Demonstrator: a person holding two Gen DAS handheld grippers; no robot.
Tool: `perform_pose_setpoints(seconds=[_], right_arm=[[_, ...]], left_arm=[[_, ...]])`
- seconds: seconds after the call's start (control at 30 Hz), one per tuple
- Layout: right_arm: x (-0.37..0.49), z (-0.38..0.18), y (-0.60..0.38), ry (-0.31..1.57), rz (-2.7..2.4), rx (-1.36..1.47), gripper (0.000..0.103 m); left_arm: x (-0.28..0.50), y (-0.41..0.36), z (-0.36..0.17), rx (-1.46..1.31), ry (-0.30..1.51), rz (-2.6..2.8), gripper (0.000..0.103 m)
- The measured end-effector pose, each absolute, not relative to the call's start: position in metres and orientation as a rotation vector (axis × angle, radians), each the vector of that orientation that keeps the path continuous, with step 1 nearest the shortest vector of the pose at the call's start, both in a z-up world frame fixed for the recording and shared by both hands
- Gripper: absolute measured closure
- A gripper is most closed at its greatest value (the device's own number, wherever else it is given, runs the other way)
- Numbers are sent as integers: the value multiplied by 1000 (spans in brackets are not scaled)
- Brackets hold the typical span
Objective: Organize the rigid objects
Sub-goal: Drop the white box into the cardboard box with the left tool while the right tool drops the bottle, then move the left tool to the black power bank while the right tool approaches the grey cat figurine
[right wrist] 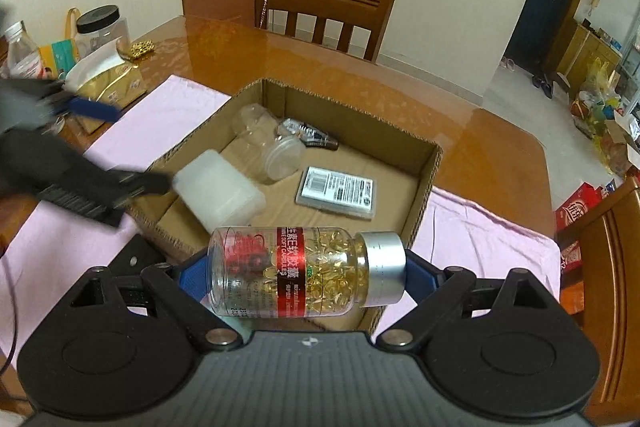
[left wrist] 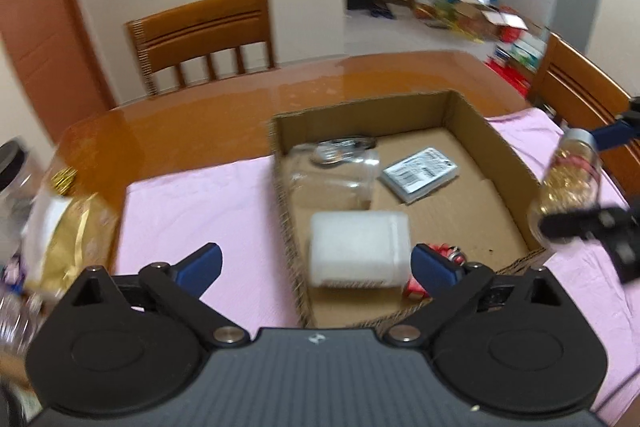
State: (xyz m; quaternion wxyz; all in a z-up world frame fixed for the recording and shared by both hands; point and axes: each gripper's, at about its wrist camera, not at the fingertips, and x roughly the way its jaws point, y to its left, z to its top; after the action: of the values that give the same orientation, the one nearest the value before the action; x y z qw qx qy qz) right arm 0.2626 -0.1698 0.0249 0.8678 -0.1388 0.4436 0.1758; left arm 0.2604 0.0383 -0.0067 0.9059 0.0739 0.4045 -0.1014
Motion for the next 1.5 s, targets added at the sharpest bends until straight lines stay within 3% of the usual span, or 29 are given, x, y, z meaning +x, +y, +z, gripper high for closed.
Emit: perform_pose_setpoints(seconds=[0.43, 0.5, 0.57, 1.17, 1.5], right_arm=[[329, 6, -154, 952, 323, -254, 7], [332, 7, -153, 935, 306, -256, 0], [331, 9, -153, 925, 302, -261, 0], [263, 20, -174, 917, 215, -203, 0], [207, -36, -180, 1013, 112, -121, 0]], left_arm=[[213, 77, -26, 4, 921, -42, 2], [208, 80, -27, 5, 924, -27, 2], [205, 81, -26, 5, 923, -16, 2], [199, 77, -28, 16, 918, -24, 2], [191, 78, -46, -14, 961, -33, 2]])
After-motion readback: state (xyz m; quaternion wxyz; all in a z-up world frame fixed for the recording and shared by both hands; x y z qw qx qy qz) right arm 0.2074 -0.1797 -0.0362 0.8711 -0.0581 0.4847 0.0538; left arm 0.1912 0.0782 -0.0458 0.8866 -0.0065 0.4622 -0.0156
